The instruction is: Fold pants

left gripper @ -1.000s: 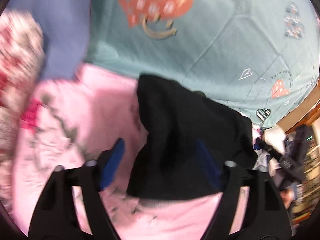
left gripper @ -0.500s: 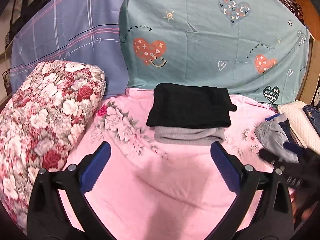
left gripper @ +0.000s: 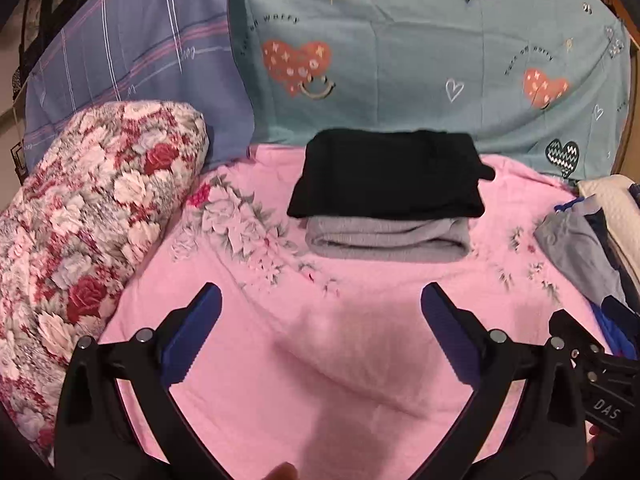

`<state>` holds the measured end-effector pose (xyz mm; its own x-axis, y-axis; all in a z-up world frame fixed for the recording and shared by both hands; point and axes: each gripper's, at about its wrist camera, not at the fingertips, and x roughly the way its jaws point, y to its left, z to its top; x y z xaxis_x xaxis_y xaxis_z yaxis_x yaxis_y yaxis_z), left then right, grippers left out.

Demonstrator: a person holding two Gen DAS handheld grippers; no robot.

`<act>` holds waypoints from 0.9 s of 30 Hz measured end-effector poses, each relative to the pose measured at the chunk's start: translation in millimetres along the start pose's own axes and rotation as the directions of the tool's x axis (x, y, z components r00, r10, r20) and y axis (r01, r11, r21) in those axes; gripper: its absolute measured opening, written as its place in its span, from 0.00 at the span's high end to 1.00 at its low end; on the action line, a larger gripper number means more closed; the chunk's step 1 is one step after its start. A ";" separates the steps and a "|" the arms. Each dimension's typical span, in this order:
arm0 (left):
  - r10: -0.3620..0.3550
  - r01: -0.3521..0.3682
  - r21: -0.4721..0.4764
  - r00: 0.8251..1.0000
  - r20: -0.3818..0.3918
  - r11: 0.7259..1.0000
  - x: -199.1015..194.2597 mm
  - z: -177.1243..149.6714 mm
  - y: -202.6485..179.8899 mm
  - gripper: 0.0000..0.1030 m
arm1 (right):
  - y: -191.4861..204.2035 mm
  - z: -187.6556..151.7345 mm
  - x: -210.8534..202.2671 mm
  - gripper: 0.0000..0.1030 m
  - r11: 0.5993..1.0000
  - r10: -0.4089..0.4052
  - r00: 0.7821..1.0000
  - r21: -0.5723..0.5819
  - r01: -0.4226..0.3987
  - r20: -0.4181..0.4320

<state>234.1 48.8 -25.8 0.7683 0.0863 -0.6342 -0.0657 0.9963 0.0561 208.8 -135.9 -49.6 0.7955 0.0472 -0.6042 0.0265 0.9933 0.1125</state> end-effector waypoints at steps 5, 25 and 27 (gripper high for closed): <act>-0.004 0.005 0.028 1.000 -0.027 1.000 18.4 -19.3 -4.6 0.02 | -9.7 -21.0 24.6 0.01 1.000 -0.003 0.998 0.022 0.005 -0.066; -0.044 0.044 0.003 0.999 0.013 0.999 7.5 -23.3 1.8 0.02 | 14.7 -31.0 17.0 0.01 0.994 -0.047 0.999 -0.101 0.045 -0.025; -0.052 0.052 -0.005 0.999 0.013 0.999 7.3 -22.8 3.2 0.02 | 15.9 -31.4 16.1 0.01 0.993 -0.050 0.999 -0.106 0.048 -0.021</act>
<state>225.0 52.7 -47.8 0.7790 0.0348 -0.6261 -0.0289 0.9994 0.0196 203.0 -116.0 -82.3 0.7800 -0.0005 -0.6258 0.0001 1.0000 -0.0007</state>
